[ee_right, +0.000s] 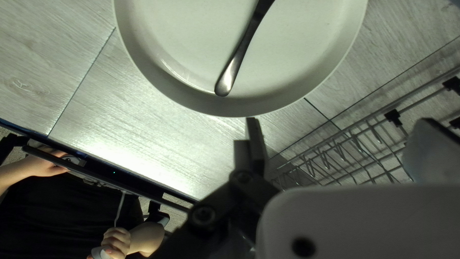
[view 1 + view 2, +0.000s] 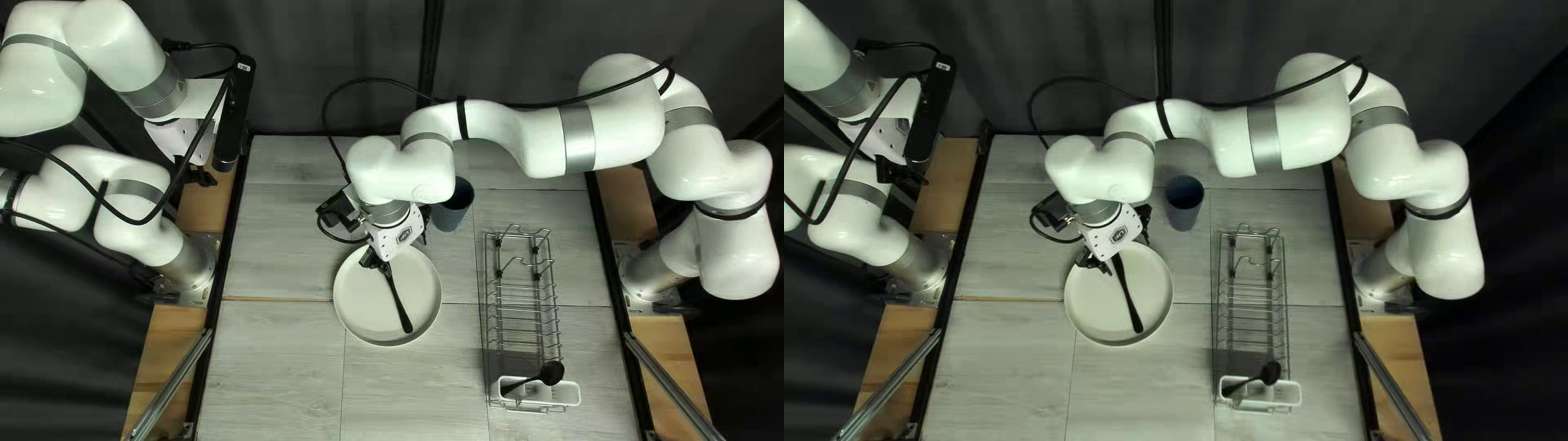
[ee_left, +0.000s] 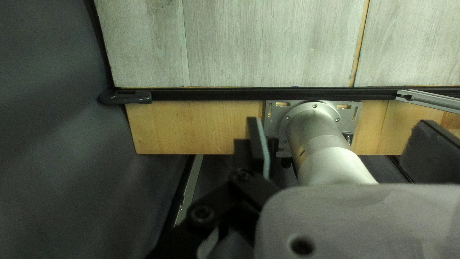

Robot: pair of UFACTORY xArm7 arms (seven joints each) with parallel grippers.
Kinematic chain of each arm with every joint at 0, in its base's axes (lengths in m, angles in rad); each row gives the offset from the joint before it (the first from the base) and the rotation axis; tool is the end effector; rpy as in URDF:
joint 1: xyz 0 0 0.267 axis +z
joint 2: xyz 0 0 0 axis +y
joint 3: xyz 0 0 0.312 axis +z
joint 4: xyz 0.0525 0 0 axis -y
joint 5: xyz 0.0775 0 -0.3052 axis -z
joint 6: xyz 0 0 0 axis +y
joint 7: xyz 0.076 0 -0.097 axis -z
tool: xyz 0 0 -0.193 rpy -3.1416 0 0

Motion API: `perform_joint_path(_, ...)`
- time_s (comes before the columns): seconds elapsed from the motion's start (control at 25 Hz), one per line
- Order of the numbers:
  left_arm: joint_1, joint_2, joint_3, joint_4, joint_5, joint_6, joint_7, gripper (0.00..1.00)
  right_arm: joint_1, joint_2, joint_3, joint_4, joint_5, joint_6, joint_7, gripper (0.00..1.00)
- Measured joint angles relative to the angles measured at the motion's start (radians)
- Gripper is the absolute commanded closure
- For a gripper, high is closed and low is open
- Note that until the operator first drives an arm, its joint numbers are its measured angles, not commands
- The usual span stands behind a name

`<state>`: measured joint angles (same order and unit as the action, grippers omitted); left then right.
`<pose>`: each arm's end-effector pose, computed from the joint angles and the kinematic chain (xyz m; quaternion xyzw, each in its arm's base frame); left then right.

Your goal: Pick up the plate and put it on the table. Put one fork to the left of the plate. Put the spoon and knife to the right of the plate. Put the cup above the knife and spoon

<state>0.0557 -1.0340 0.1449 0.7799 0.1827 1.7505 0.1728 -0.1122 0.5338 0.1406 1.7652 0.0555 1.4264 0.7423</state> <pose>0.1204 0.0792 0.3327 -0.9992 0.0006 -0.0236 0.0311 0.5362 0.0261 0.1852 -0.9263 0.3591 0.1116 0.0231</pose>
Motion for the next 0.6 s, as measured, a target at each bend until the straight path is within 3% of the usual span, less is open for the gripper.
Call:
perform_joint_path(0.24, 0.0, 0.0, 0.0, 0.0, 0.0, 0.0, 0.0, 0.0, -0.013, -0.199, 0.034, -0.264, -0.048, -0.124, -0.218, 0.0)
perform_joint_path(0.6, 0.0, 0.0, 0.0, 0.0, 0.0, 0.0, 0.0, 0.0, -0.017, -0.215, 0.037, -0.284, -0.053, -0.136, -0.234, 0.0)
